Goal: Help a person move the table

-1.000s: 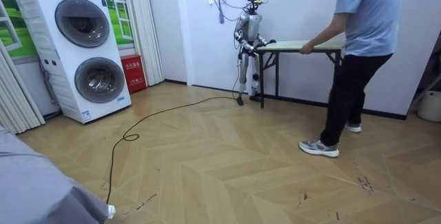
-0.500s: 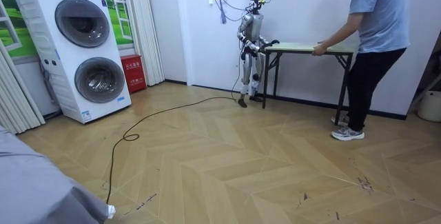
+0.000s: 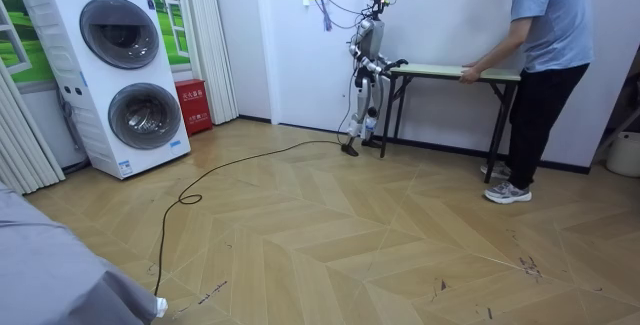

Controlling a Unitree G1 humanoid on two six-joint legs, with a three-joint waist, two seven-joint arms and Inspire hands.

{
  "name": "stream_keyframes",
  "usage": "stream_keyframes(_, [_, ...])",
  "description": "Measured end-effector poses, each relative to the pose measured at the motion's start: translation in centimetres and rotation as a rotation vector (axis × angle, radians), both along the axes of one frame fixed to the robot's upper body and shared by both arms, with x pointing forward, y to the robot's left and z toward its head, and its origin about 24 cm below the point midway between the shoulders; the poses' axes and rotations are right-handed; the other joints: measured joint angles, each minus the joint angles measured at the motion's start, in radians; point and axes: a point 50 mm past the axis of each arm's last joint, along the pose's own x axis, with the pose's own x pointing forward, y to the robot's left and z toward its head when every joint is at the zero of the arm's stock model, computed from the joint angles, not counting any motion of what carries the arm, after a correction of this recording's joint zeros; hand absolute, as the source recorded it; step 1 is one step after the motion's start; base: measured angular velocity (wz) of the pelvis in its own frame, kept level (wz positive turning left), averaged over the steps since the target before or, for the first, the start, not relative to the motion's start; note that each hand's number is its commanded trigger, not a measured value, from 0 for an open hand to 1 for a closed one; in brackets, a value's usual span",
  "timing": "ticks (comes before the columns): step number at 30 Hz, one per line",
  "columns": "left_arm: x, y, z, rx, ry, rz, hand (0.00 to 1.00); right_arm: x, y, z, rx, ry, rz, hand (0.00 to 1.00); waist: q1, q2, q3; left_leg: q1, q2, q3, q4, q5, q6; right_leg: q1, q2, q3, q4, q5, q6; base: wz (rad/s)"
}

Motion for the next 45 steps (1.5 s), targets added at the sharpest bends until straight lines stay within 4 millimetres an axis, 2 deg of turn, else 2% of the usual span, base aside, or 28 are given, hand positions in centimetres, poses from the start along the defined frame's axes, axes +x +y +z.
stream_keyframes(2, [-0.1,-0.2,-0.1,-0.005,0.012,0.002,1.00,0.1,-0.1,0.0,0.001,0.000,-0.002,1.00,0.001,0.008,-0.0023,-0.004,-0.001,0.011,0.002,-0.003,-0.006,0.010,0.006,-0.016,0.002,0.003,-0.005,0.08])
stream_keyframes(4, [-0.1,-0.4,-0.1,-0.009,0.012,-0.005,1.00,0.1,-0.2,0.0,0.011,0.005,-0.009,1.00,0.001,0.008,-0.0024,-0.006,0.011,0.014,0.001,-0.002,-0.012,0.013,0.017,-0.023,0.001,0.006,-0.013,0.11])
stream_keyframes(7, [-0.1,-0.4,-0.1,-0.009,0.013,-0.007,1.00,0.1,-0.3,0.0,0.005,0.006,-0.005,1.00,0.002,0.008,-0.0025,-0.006,0.016,0.035,0.001,-0.003,-0.013,0.013,0.020,-0.023,0.000,0.007,-0.013,0.01])
stream_keyframes(42, [-1.5,0.3,-2.3,0.045,0.111,-0.016,1.00,-1.6,0.1,-2.1,-0.004,0.117,0.025,1.00,0.005,0.012,-0.0005,0.027,0.015,0.037,-0.004,-0.003,-0.013,0.050,0.019,-0.029,-0.001,0.007,-0.014,0.00])
stream_keyframes(43, [-1.5,0.4,-2.5,0.045,0.113,-0.016,0.99,-1.7,0.1,-2.3,-0.002,0.117,0.026,1.00,0.005,0.012,-0.0005,0.036,0.014,0.037,-0.008,-0.003,-0.013,0.059,0.019,-0.030,-0.002,0.007,-0.014,0.00])
stream_keyframes(45, [-1.6,0.4,-2.7,0.048,0.117,-0.015,0.67,-1.8,0.2,-2.5,0.000,0.125,0.021,1.00,0.005,0.011,-0.0038,0.049,0.014,0.037,-0.016,-0.003,-0.013,0.068,0.019,-0.035,-0.002,0.007,-0.014,0.00])
